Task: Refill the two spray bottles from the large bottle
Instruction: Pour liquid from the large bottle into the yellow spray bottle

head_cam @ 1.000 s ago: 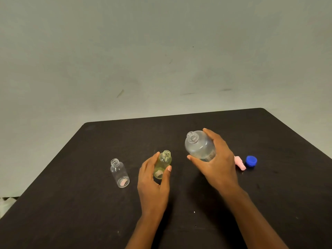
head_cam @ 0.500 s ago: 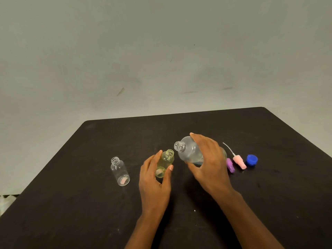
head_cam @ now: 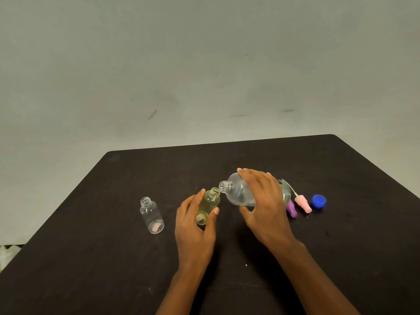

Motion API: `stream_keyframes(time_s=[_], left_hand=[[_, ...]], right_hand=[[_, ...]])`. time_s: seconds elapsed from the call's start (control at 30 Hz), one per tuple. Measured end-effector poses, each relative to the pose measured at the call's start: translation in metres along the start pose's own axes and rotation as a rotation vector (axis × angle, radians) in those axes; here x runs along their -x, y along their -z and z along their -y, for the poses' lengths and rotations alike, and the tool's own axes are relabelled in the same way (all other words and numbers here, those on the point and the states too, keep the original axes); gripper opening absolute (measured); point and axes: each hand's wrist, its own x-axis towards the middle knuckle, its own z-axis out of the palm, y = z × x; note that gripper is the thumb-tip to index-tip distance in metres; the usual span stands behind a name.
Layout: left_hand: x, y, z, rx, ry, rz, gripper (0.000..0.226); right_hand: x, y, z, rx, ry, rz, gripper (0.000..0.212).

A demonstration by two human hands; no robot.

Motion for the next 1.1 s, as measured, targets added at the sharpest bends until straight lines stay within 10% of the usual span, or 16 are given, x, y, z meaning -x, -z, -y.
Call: stream_keyframes(time_s=[1.1], left_hand=[[-0.0018, 0.0005, 0.0034, -0.059, -0.036, -0.046, 0.047]], right_hand=[[-0.0018, 0.0021, 0.0032, 0.115, 0.012, 0.004, 0.086]])
